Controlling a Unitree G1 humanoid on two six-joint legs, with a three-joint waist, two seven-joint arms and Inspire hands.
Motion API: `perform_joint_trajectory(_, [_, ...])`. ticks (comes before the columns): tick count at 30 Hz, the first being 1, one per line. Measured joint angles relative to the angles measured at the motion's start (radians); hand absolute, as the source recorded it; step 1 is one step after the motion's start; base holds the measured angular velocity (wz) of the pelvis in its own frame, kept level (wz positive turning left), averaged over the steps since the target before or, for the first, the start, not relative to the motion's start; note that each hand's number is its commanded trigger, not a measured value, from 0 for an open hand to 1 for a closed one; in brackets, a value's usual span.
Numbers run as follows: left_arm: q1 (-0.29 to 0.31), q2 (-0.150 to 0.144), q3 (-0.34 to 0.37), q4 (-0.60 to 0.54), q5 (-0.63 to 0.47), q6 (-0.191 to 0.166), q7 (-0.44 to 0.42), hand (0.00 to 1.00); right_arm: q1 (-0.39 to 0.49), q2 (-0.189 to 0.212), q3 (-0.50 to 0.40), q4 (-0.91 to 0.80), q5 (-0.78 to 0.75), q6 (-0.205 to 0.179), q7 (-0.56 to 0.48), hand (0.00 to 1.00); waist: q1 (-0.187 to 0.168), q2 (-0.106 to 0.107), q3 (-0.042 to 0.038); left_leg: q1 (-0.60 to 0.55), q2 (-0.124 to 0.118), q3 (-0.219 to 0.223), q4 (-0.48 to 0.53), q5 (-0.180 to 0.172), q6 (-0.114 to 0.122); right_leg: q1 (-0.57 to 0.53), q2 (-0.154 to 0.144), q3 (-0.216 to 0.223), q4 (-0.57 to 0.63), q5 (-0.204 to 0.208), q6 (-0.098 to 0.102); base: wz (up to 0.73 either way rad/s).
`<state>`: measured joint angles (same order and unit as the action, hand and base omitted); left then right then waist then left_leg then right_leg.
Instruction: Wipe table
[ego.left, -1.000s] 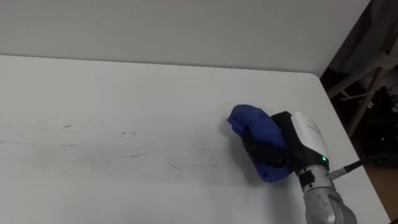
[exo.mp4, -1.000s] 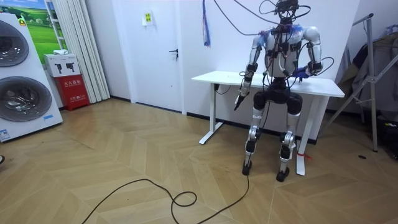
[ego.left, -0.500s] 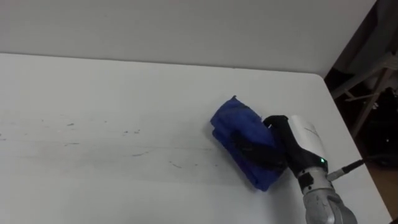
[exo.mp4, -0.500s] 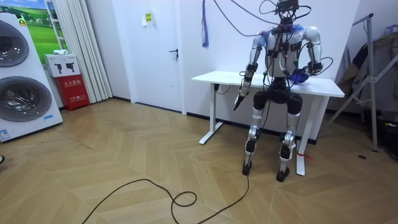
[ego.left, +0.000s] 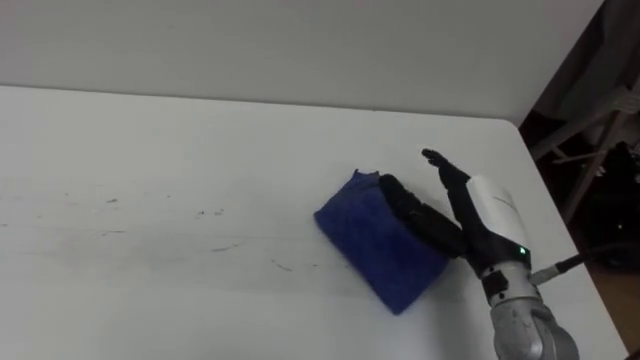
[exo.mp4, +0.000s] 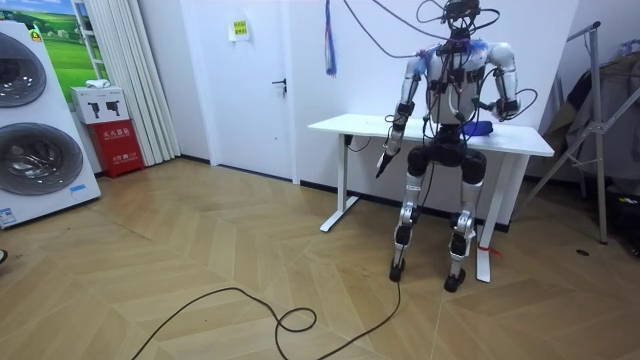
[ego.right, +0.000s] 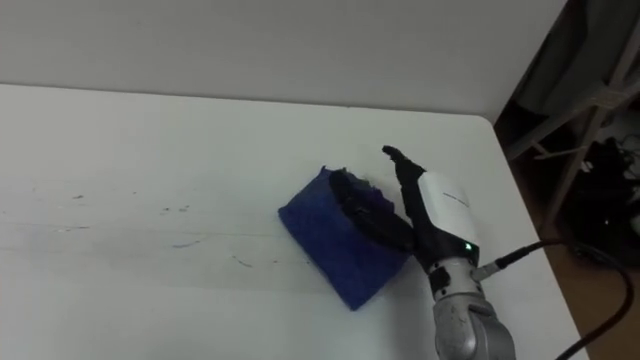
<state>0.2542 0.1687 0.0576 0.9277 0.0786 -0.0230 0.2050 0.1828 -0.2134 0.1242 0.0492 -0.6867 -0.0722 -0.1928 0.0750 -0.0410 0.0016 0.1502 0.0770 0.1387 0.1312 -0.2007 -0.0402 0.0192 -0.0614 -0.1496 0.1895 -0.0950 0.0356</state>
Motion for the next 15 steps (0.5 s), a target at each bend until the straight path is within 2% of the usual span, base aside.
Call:
perform_joint_trajectory(2, [0.003, 0.0, 0.003, 0.0, 0.001, 0.0, 0.0, 0.0, 0.0, -0.004, -0.015, 0.0, 0.021, -0.005, -0.005, 0.0, -0.005, -0.002, -0.0011, 0.001, 0.0, 0.0, 0.0, 0.0, 0.0, 0.001, 0.0, 0.001, 0.0, 0.0, 0.0, 0.0])
perform_joint_trajectory(5, [0.011, 0.0, 0.046, 0.01, 0.002, -0.01, 0.002, 0.0, 0.0, -0.005, -0.101, 0.006, 0.034, -0.043, -0.037, 0.0, -0.011, -0.002, -0.0012, 0.004, 0.0, 0.001, 0.0, 0.0, 0.0, 0.002, 0.0, 0.004, 0.0, 0.0, 0.0, 0.0])
perform_joint_trajectory(8, [0.034, 0.002, 0.087, 0.01, 0.003, -0.012, 0.016, 0.0, 0.005, -0.007, -0.202, 0.035, 0.053, -0.059, -0.122, 0.0, -0.032, -0.004, 0.0, 0.008, 0.0, 0.002, -0.001, 0.0, 0.0, 0.006, 0.0, 0.004, -0.001, 0.0, 0.0, 0.0])
perform_joint_trajectory(10, [0.057, 0.003, 0.123, 0.01, 0.004, -0.012, 0.022, 0.0, 0.01, -0.028, -0.292, 0.117, 0.133, -0.082, -0.19, 0.0, -0.056, -0.007, 0.0001, 0.012, 0.0, 0.002, 0.0, -0.001, 0.002, 0.01, 0.0, 0.004, -0.001, -0.001, 0.001, 0.0])
perform_joint_trajectory(15, [0.099, 0.009, 0.203, 0.012, 0.005, -0.007, 0.02, 0.0, 0.017, -0.062, -0.473, 0.344, 0.261, -0.055, -0.281, 0.0, -0.097, -0.028, -0.0015, 0.012, 0.0, 0.006, -0.002, -0.005, 0.002, 0.009, 0.0, 0.007, 0.002, -0.004, 0.004, -0.02])
